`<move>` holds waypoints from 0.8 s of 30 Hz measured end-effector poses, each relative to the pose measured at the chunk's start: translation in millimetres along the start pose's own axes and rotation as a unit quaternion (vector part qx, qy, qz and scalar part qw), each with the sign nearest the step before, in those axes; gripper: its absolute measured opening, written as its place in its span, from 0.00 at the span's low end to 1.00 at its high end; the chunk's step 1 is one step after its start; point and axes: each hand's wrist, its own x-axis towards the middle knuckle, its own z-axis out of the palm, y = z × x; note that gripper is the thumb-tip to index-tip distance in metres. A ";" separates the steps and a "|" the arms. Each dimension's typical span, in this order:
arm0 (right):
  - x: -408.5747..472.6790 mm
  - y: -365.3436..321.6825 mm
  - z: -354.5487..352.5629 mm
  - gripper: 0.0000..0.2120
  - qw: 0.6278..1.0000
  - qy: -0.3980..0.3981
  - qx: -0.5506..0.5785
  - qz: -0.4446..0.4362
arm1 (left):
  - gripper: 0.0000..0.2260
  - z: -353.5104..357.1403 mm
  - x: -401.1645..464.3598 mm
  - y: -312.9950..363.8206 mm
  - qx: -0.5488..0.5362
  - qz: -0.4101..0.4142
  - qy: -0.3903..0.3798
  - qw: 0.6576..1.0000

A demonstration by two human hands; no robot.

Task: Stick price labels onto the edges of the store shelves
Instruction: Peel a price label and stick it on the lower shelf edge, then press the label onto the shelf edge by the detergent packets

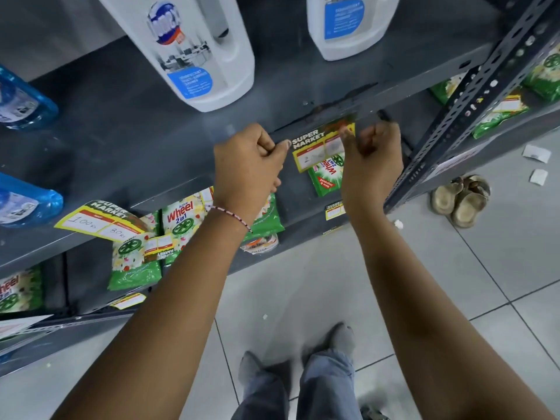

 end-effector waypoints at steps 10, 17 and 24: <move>-163.7 -22.7 95.5 0.12 0.910 -0.414 0.036 0.016 | 0.16 -194.8 -15.4 -82.5 0.243 0.001 -0.042 0.969; -224.2 -44.1 139.3 0.08 0.922 -0.382 0.062 -0.010 | 0.03 -222.3 -43.6 -120.7 0.130 -0.012 0.010 0.991; -274.5 -77.1 158.2 0.08 0.904 -0.405 0.030 -0.133 | 0.05 -276.8 -94.0 -189.8 0.012 -0.123 0.102 0.987</move>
